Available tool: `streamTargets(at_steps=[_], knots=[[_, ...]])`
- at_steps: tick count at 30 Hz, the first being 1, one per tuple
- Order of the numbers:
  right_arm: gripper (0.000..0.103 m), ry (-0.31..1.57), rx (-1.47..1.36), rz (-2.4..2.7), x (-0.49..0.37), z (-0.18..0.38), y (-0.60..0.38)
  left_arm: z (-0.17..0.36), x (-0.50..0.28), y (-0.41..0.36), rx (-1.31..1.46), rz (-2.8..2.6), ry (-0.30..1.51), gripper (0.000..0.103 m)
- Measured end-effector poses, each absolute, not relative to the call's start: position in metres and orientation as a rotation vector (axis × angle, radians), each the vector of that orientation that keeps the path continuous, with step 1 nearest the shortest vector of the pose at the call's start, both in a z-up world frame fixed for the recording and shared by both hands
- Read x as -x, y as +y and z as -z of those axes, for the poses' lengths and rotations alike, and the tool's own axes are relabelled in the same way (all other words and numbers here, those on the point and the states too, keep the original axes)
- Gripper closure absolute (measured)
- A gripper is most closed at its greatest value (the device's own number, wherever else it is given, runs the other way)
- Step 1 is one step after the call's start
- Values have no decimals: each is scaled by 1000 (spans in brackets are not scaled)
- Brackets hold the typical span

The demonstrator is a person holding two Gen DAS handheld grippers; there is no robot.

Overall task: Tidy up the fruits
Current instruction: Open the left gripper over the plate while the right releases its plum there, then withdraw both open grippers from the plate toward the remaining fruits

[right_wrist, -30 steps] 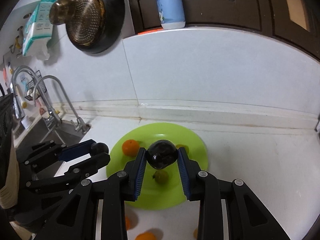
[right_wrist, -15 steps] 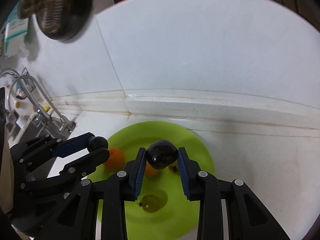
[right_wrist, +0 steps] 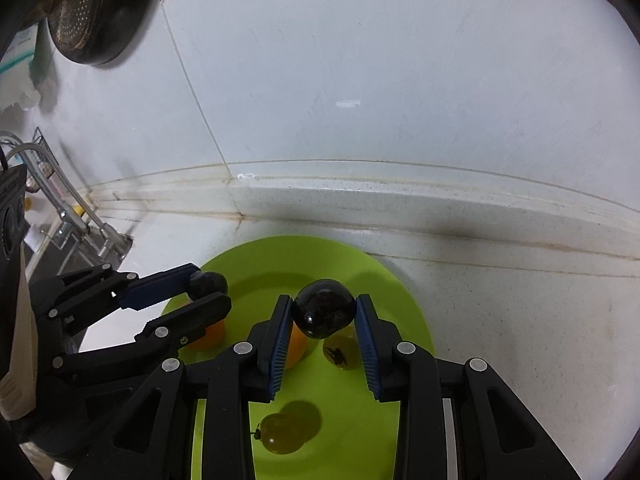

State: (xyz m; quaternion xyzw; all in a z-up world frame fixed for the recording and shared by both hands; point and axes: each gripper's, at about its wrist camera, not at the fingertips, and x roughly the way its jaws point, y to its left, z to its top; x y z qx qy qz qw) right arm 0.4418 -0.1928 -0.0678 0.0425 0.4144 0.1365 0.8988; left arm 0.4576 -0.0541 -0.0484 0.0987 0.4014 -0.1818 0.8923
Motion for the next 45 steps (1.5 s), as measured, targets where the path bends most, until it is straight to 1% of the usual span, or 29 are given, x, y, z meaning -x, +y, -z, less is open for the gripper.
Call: streamTargets(at_steps=[1, 2, 6, 8, 9, 11, 12, 13, 15, 17, 19, 23, 27, 29, 34, 39, 45], knots=[[70, 857, -89, -284, -442, 67, -192, 47, -456, -54, -210, 379, 827, 71], [69, 854, -90, -282, -441, 67, -192, 47, -454, -54, -212, 376, 821, 66], [67, 838, -81, -273, -436, 63, -191, 38, -445, -49, -206, 365, 801, 57], [67, 826, -80, -268, -429, 59, -191, 33, -439, -47, -211, 350, 791, 44], [67, 819, -82, -266, -426, 56, -192, 29, -434, -46, -217, 339, 779, 41], [67, 801, -83, -264, -416, 50, -193, 21, -424, -44, -233, 312, 754, 29], [67, 791, -83, -257, -411, 47, -194, 17, -419, -43, -237, 301, 743, 26], [62, 777, -81, -251, -404, 43, -195, 13, -413, -42, -237, 293, 729, 21], [59, 750, -73, -232, -391, 35, -198, 4, -401, -38, -229, 283, 703, 14], [54, 729, -61, -220, -380, 29, -197, -3, -390, -37, -224, 271, 686, 4], [51, 705, -43, -200, -366, 23, -196, -11, -378, -34, -216, 261, 664, 0], [42, 667, -25, -165, -341, 11, -194, -24, -355, -26, -204, 235, 637, 0], [35, 634, -32, -132, -319, 2, -194, -33, -334, -19, -196, 211, 615, 0], [28, 615, -40, -113, -307, 0, -194, -37, -322, -14, -194, 199, 601, 0], [19, 543, -62, -64, -278, -6, -193, -42, -298, -1, -195, 172, 561, 0], [17, 531, -29, -31, -254, -6, -187, -38, -276, 13, -150, 168, 587, 0], [17, 578, -13, -34, -231, 4, -182, -19, -253, 20, -137, 178, 626, 1]])
